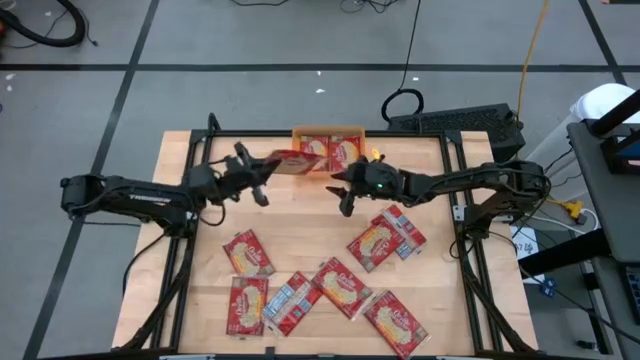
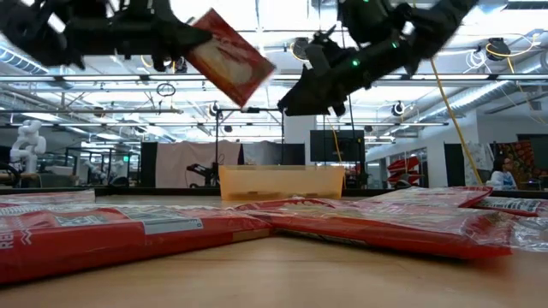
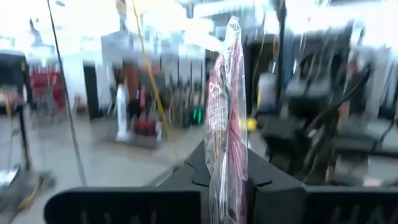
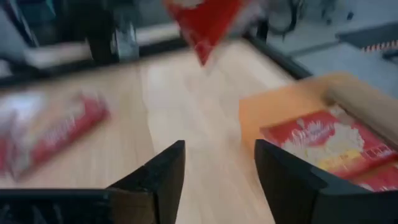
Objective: Sort popcorn bags into baskets
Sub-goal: Put the popcorn pack into the orange bin
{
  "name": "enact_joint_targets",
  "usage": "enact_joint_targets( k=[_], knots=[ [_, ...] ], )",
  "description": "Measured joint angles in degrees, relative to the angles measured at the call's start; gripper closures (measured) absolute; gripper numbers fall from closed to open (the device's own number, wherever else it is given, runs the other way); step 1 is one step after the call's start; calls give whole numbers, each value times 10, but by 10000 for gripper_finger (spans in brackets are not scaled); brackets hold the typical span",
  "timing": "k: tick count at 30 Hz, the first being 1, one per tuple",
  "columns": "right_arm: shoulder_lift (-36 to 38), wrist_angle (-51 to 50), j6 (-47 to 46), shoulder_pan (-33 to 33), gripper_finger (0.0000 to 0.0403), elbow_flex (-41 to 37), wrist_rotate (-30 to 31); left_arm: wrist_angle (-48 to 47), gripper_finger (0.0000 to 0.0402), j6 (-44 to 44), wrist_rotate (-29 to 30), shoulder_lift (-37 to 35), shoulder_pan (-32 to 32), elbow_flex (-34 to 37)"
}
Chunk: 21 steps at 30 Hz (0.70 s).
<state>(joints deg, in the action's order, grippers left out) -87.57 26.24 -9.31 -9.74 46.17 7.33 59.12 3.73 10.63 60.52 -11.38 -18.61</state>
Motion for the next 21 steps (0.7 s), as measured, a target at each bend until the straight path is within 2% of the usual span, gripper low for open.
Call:
enact_joint_targets(
  k=[4, 9, 12, 16, 21],
  knots=[
    [-1, 180, -32, 1, 210, -56, -26, 177, 382, 11, -2, 52, 9, 37],
    [-3, 230, -17, 6, 205, -54, -30, 304, 376, 22, -32, 125, 14, 7],
    [-3, 266, 9, 12, 203, -48, -46, 303, 375, 22, -62, 147, 16, -40],
    [-3, 352, 34, 13, 199, -47, -119, 307, 374, 39, -104, 184, 19, -104],
    [-4, 402, 54, 12, 199, -47, -121, 306, 373, 28, -137, 227, 18, -155]
  ],
)
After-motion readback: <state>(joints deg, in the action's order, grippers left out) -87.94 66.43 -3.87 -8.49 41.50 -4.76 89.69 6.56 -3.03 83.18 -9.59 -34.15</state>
